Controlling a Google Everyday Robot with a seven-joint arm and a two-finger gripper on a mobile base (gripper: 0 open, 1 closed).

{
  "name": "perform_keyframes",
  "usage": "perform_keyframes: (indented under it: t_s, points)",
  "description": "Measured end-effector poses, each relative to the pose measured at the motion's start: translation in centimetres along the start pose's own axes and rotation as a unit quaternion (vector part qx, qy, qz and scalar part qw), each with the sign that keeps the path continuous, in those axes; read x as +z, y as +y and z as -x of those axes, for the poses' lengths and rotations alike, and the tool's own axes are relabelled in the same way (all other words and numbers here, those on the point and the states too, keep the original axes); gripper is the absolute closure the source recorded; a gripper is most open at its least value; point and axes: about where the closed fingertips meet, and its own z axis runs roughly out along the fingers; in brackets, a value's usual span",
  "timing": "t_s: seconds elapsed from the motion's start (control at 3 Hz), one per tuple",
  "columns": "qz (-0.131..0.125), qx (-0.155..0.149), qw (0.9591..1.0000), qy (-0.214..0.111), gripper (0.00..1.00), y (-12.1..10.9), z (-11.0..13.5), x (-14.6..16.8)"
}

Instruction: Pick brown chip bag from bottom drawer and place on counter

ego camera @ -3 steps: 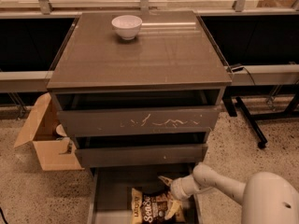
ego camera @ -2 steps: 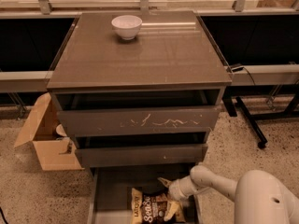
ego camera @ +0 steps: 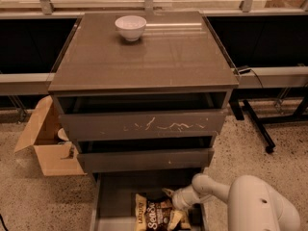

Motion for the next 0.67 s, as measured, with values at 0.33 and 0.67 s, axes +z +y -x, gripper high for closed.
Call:
perform_keyframes:
  t_s: [0.33,0.67]
  points:
    - [0.011,0.011,0.9999,0.003,0.14,0.00,-1.06,1.41]
    - [0.014,0.013,0.9998,0.005,0.38,-0.15,-1.37,1.92]
